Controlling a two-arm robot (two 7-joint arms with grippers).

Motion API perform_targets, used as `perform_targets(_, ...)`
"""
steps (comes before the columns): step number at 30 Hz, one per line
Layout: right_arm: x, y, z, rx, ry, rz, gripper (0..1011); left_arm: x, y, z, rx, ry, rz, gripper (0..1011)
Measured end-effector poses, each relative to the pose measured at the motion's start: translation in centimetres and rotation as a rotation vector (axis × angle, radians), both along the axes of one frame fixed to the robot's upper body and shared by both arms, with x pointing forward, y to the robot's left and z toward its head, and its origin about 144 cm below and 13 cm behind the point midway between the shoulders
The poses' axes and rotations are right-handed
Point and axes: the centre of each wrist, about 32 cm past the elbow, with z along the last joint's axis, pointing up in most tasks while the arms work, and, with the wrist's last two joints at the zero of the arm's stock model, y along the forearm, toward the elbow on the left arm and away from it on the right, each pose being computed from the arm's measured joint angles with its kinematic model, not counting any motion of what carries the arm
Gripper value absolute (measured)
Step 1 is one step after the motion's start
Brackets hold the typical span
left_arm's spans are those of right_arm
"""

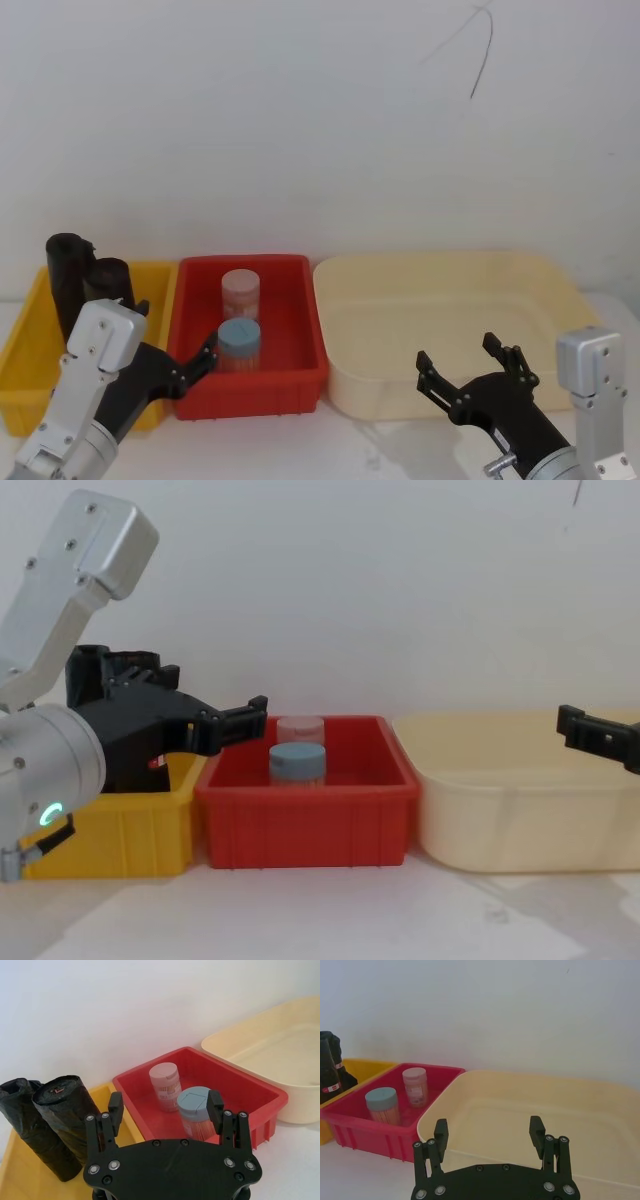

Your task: Pick up the garbage bag with the one hand and transfer it to the other hand.

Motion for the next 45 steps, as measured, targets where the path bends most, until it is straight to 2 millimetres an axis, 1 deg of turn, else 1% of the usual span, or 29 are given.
perform_targets(34, 0.0, 0.0, 0.0, 0.000, 0.000, 0.000, 1000, -0.1, 0.1, 0.0, -0.003, 0.010, -0.002, 1001)
perform_targets(38, 0.0, 0.0, 0.0, 0.000, 0.000, 0.000, 1000, -0.4, 0.4, 0.1, -0.013, 0.031, -0.004, 1001)
perform_targets(43, 0.0, 0.0, 0.0, 0.000, 0.000, 0.000, 1000, -1.1, 1.7, 0.1, -0.036, 0.064, 0.005, 1001)
perform_targets(45, 0.0, 0.0, 0.0, 0.000, 0.000, 0.000, 1000, -1.4, 2.6, 0.1, -0.047, 0.083, 0.017, 1001)
